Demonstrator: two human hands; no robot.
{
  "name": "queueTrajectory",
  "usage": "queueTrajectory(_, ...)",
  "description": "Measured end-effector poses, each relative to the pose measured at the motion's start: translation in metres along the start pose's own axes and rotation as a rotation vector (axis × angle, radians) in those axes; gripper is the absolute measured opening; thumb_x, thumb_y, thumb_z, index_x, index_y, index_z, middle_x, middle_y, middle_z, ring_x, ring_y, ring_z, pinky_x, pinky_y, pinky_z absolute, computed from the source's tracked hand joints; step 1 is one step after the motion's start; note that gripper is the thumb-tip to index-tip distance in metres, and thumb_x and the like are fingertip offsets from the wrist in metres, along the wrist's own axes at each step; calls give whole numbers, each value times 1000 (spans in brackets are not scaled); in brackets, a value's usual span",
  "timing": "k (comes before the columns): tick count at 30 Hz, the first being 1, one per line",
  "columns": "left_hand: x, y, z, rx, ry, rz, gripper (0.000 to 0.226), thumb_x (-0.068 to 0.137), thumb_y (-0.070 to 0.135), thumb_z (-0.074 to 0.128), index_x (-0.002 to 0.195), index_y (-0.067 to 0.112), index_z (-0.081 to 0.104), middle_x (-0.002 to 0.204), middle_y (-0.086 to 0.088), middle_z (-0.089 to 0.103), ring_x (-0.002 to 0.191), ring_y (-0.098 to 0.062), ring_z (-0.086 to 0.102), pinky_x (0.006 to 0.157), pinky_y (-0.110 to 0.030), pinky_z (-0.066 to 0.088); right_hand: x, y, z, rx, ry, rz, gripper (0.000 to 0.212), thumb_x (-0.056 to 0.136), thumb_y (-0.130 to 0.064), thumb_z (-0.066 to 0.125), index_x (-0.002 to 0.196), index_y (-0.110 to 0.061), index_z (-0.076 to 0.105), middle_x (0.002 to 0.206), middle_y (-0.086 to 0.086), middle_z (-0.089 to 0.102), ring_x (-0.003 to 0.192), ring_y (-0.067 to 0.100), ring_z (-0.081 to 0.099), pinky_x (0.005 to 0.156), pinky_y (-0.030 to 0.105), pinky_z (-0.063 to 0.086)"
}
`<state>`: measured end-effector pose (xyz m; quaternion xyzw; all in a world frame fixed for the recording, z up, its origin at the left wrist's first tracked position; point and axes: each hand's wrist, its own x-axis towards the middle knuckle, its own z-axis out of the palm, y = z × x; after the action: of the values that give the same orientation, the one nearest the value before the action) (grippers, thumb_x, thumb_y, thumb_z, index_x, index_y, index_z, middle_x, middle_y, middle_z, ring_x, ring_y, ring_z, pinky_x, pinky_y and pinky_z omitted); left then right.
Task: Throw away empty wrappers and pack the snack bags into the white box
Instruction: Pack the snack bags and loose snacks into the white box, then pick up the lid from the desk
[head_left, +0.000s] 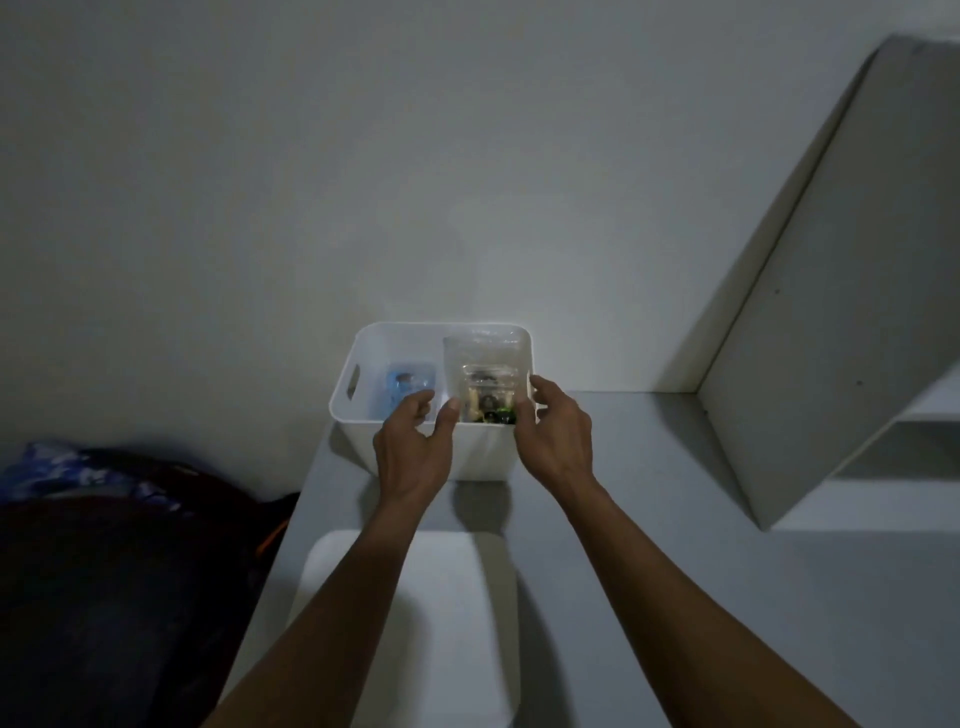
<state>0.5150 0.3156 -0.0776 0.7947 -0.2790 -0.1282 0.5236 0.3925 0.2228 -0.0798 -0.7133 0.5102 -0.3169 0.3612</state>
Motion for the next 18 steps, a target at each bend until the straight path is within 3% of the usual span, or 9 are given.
queueTrajectory(8,-87,-57,-64,78,5,-9,50,79,34,78,123,14,64,118,-3,67,109,-14,60,91,-22,40,-100,40,1,27,-105,80,49,96,-36,56,142,-19,48,133,8,59,115,23,60,98,35,47)
queueTrajectory(13,-114,-141,-97,238,14,-42,54,78,35,79,122,7,63,120,-13,66,111,-30,62,96,-45,50,-161,84,26,-7,-170,227,55,95,-39,58,144,-19,45,144,8,51,126,24,53,106,37,44)
queueTrajectory(18,-114,-209,-119,445,-103,-178,69,82,46,71,138,11,49,139,-16,48,130,-33,43,108,-47,36,-203,113,66,-120,-175,316,64,94,-41,59,148,-15,37,151,8,42,138,26,40,113,38,32)
